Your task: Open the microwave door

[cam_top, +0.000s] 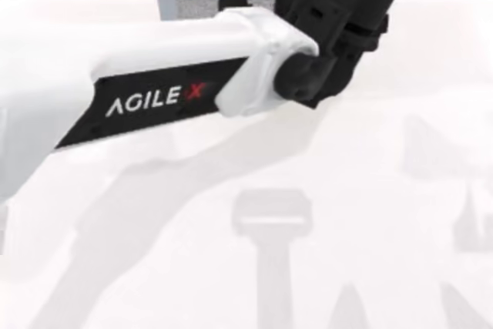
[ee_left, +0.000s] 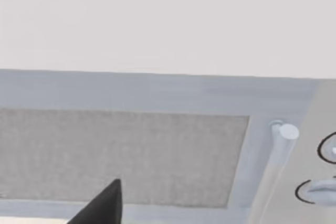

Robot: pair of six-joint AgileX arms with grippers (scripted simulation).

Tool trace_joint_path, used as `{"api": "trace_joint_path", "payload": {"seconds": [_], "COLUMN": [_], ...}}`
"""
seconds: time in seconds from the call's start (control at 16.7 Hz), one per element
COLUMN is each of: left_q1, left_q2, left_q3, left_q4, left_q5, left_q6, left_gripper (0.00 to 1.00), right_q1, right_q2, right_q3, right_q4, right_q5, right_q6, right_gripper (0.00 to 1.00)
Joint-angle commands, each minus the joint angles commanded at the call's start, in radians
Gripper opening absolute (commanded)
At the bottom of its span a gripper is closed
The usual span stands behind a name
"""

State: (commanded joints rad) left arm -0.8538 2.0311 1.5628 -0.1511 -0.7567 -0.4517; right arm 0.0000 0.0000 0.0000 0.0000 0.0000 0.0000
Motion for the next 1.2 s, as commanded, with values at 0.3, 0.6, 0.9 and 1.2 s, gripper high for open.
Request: {"api": "trace_joint_path", "payload": {"seconds": [0.3, 0.6, 0.9, 1.2], "left_q1": [0.006, 0.065, 0.111, 0.111], "left_q2": [0.001, 0.136, 0.222, 0.222], "left_q3": [-0.001, 0.122, 0.2, 0.2], "left_q4": [0.002, 0.046, 0.076, 0.076], "left_q5": [0.004, 0.056, 0.096, 0.096], "left_q6": [0.003, 0.051, 0.083, 0.083], "left_gripper": [1.0, 1.0, 1.0, 0.77], "right_q1": [0.0, 0.0, 0.0, 0.0], "right_q2": [0.0, 0.0, 0.0, 0.0], "right_q3": [0.0, 0.0, 0.0, 0.0], "right_q4": [0.0, 0.0, 0.0, 0.0], "right_q5": [0.0, 0.0, 0.0, 0.0], "right_q6": [0.0, 0.0, 0.0, 0.0], "right_gripper": [1.0, 1.0, 1.0, 1.0]}}
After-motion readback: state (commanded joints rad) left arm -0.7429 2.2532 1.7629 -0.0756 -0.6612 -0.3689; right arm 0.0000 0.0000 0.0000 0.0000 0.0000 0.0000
